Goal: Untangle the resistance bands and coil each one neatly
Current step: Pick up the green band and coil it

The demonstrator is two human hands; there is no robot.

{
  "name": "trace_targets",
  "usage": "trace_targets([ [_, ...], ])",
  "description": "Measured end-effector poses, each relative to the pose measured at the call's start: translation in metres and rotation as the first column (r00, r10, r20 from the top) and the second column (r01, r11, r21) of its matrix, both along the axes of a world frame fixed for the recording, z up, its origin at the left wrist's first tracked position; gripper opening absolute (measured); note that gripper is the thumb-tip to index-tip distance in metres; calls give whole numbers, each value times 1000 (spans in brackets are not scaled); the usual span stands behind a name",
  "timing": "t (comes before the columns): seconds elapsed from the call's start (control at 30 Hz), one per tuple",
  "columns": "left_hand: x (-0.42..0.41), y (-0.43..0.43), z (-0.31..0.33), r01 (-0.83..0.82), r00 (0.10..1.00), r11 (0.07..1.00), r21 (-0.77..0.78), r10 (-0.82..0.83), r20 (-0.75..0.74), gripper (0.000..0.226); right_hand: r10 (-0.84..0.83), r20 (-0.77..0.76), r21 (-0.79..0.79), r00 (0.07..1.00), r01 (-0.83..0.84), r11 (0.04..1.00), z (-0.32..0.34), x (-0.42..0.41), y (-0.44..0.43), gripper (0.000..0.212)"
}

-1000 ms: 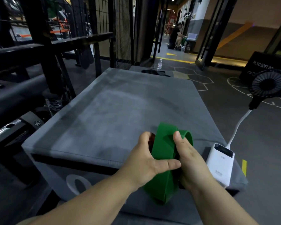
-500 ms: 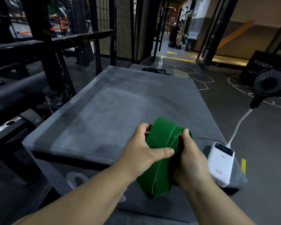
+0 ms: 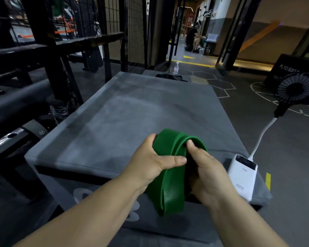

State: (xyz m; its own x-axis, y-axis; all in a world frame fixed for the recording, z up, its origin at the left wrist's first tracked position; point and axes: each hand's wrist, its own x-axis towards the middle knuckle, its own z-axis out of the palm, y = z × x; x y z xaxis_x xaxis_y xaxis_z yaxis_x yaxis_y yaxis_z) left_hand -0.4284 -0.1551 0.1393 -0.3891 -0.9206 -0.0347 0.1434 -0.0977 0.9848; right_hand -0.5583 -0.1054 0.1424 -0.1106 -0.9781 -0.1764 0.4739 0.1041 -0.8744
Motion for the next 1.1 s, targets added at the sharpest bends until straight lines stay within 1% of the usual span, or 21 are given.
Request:
trace_targets([
  [0.07, 7, -8, 5, -15, 996, 998, 56, 20, -90, 57, 102, -131, -72, 986, -112, 991, 10, -15, 4, 65],
  [0.1, 12, -13, 7, -2, 990, 996, 88, 14, -138, 56, 121, -208, -122, 971, -149, 981, 16, -23, 8, 68],
  [0.13, 17, -18, 8, 17, 986, 994, 111, 2, -166, 59, 97, -294, -183, 951, -155, 971, 22, -29, 11, 68],
  [0.17, 23, -22, 9, 36, 985, 991, 129, -13, -175, 61, 15, -387, -253, 922, -122, 960, 24, -35, 12, 66],
  [0.23, 32, -27, 9, 105, 980, 985, 138, -79, -182, 61, -225, -546, -355, 807, 20, 934, 21, -44, 9, 61],
  [0.27, 34, -28, 8, 156, 976, 980, 128, -133, -171, 62, -291, -594, -366, 750, 71, 928, 17, -47, 6, 59],
  [0.3, 36, -27, 8, 209, 970, 972, 112, -191, -148, 66, -292, -631, -352, 718, 71, 933, 12, -49, 3, 60],
  [0.33, 37, -26, 6, 256, 962, 961, 101, -243, -126, 70, -238, -659, -321, 713, 20, 947, 8, -50, 1, 67],
  [0.4, 36, -23, 2, 365, 926, 926, 96, -349, -145, 75, -57, -650, -247, 758, -140, 959, 1, -50, -1, 86],
  [0.43, 34, -20, 2, 452, 882, 887, 91, -430, -195, 74, 36, -619, -213, 785, -211, 954, -1, -48, -1, 93],
  [0.5, 27, -16, 2, 647, 728, 762, 22, -609, -314, 63, 193, -555, -151, 809, -326, 933, -3, -42, 1, 95],
  [0.53, 24, -16, 0, 692, 682, 722, 11, -648, -339, 63, 248, -533, -117, 809, -361, 925, -4, -39, 1, 91],
  [0.6, 21, -17, -3, 706, 680, 707, 49, -657, -326, 76, 307, -515, -63, 801, -392, 918, -4, -35, 3, 79],
  [0.67, 23, -19, -6, 700, 690, 711, 67, -649, -321, 83, 348, -519, -17, 780, -417, 909, -4, -37, 3, 75],
  [0.73, 25, -22, -9, 683, 709, 727, 65, -639, -299, 81, 405, -503, 31, 764, -452, 892, -3, -40, 4, 77],
  [0.8, 26, -23, -12, 688, 703, 724, 50, -648, -292, 78, 444, -487, 67, 752, -475, 877, -2, -42, 4, 77],
  [0.9, 25, -21, -13, 693, 693, 720, 33, -653, -306, 77, 445, -502, 93, 741, -465, 880, -5, -40, 4, 75],
  [1.0, 22, -19, -14, 650, 736, 757, 65, -606, -302, 83, 399, -479, 72, 782, -417, 906, -12, -33, 3, 70],
  [1.1, 22, -19, -14, 591, 788, 802, 84, -552, -272, 82, 361, -418, 45, 834, -377, 925, -17, -26, 3, 66],
])
